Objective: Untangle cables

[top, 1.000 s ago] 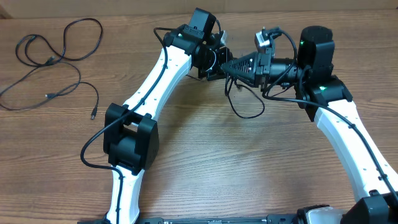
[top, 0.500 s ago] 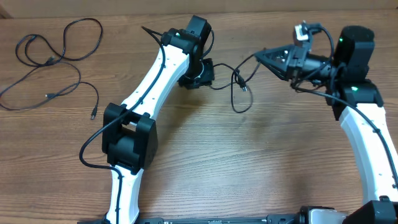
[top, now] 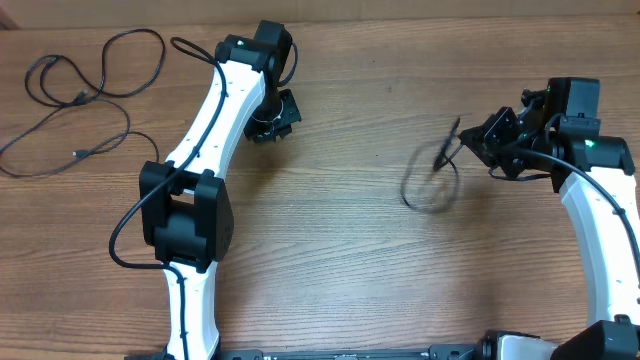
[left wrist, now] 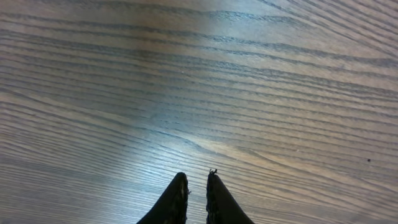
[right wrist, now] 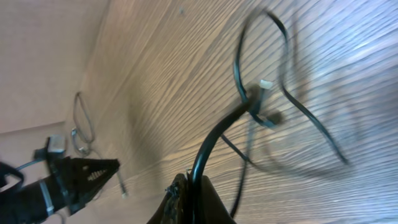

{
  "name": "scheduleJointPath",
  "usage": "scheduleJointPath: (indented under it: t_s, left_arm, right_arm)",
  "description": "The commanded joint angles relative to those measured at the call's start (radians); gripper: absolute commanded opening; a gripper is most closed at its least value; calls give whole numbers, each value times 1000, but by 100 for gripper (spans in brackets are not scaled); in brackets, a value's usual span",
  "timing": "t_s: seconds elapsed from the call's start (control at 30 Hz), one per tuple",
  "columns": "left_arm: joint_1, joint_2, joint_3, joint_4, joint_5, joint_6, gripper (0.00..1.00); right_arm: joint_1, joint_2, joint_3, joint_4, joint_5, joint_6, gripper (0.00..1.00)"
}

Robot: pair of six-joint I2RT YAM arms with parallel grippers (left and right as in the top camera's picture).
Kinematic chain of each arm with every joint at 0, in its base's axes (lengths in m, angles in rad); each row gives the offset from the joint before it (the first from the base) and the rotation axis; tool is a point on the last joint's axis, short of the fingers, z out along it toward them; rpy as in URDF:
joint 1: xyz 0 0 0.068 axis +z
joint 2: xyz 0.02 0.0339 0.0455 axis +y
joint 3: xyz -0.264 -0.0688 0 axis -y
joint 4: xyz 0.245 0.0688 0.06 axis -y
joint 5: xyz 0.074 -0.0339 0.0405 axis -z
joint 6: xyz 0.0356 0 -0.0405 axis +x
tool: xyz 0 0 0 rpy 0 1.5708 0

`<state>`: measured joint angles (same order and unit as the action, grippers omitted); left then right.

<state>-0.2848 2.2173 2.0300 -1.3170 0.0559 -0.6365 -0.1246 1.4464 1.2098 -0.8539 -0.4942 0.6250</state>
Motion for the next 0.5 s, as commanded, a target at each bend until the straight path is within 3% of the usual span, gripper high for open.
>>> scheduleJointPath:
  t_s: [0.0,0.03,0.13,0.17,0.2,0.27,0.33,0.4,0.47]
  left_arm:
    - [-5,3,2,12,60,15,15]
    - [-6,3,2,19,84,32,17]
    - [-17,3,2,47,199,92,39]
    - [-20,3,2,51,229,105,45]
    - [-25,3,2,58,280,126,57]
    - [-29,3,2,59,307,129,60]
    - [-31,3,2,60,343,134,64]
    - [-33,3,2,72,426,193,65]
    - [-34,3,2,82,489,241,73]
  right_arm:
    - [4,-31,15,10,-13,-32,4]
    - [6,-31,15,15,-63,-32,4]
    - [8,-31,15,73,-304,-33,4]
    - [8,-31,15,123,-455,-33,4]
    - [8,-31,15,223,-695,-31,4]
    - [16,-31,15,370,-921,-19,4]
    - [26,-31,15,436,-982,-20,4]
    - [36,-31,15,407,-936,-21,4]
    - [47,-31,14,369,-875,-21,4]
